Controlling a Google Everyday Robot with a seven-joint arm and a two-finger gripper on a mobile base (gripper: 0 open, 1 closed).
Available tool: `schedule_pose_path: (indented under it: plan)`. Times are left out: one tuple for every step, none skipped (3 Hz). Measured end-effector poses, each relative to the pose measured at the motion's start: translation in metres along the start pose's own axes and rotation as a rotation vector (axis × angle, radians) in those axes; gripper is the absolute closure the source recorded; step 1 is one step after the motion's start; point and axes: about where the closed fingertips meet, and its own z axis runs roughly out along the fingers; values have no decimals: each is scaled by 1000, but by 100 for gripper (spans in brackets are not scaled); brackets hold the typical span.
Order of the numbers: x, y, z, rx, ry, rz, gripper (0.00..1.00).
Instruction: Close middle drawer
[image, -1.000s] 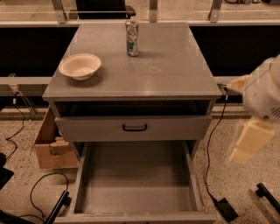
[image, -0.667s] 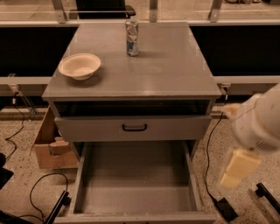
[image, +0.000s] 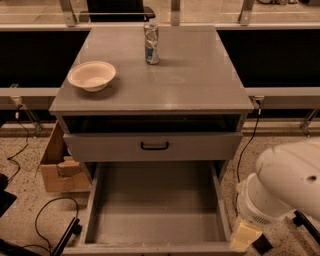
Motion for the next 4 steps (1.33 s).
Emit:
schedule_pose_path:
  plan:
    - [18, 27, 61, -68, 35, 52, 41]
    - [33, 55, 108, -129, 32, 126, 65]
    - [34, 57, 112, -134, 29, 132, 88]
    - [33, 58, 112, -132, 31, 130, 100]
